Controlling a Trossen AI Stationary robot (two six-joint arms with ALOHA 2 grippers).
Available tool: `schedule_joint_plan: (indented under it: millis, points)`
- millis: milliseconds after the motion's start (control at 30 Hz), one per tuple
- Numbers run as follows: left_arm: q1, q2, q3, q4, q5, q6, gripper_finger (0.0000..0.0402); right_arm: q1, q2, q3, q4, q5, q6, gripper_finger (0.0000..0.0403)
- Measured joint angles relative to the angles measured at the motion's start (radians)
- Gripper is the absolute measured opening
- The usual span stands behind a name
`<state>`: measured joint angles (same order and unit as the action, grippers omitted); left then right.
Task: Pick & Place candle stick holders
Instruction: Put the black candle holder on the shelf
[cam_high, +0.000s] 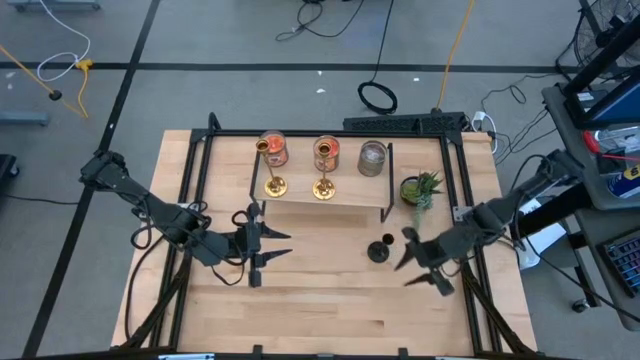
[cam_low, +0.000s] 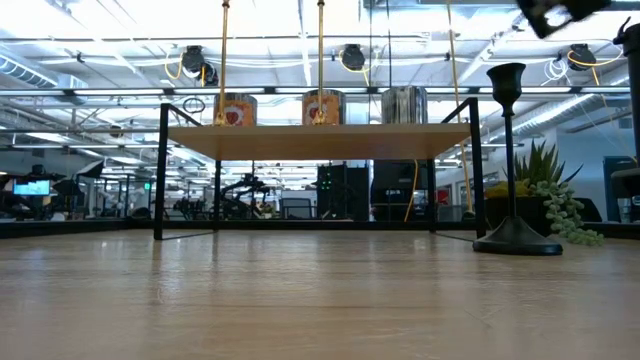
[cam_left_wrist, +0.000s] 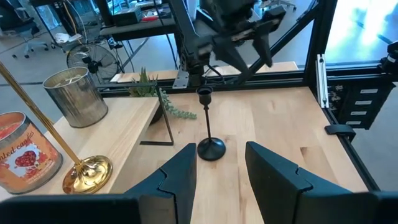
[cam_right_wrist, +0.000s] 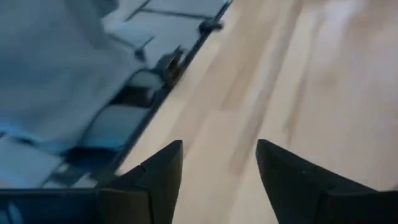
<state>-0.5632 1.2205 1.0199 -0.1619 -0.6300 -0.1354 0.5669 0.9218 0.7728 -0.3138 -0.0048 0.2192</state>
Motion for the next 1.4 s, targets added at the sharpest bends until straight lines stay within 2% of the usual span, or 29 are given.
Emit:
schedule_joint_plan:
  millis: [100,133,300,433,533,767,867,967,1067,1400]
  points:
    - [0.000,0.000,0.000,0.000,0.000,-0.004,0.0145,0.047,0.000,-0.060,0.000,-0.009,0.074,0.0191]
    - [0.000,0.000,0.000,0.000,0.000,-0.006,0.0145,0.057,0.001,-0.088,-0.005,0.019,0.109,0.0188]
    - [0.000,0.000,0.000,0.001,0.000,-0.015,0.0145,0.043,-0.002,-0.239,-0.009,0.284,0.231,0.0178]
    - [0.000,0.000,0.000,0.001,0.000,-0.035,0.0145,-0.006,-0.016,-0.330,0.129,0.398,0.205,0.0176]
    - [0.000,0.000,0.000,0.002,0.000,-0.036,0.0145,-0.053,-0.014,-0.416,0.327,0.376,0.116,0.0176]
    - [0.000,0.000,0.000,0.002,-0.007,-0.044,0.0145,-0.146,-0.011,-0.607,0.738,0.332,0.026,0.0175]
    - [0.000,0.000,0.000,0.002,-0.008,-0.047,0.0145,-0.175,-0.012,-0.661,0.892,0.250,-0.042,0.0176]
    - [0.000,0.000,0.000,0.002,-0.008,-0.048,0.0145,-0.197,-0.008,-0.684,0.983,0.229,-0.082,0.0175]
    - [0.000,0.000,0.000,0.002,-0.008,-0.048,0.0145,-0.214,0.011,-0.687,1.001,0.182,-0.060,0.0174]
    - [0.000,0.000,0.000,0.002,-0.008,-0.049,0.0145,-0.225,0.162,-0.688,1.165,0.124,-0.030,0.0172]
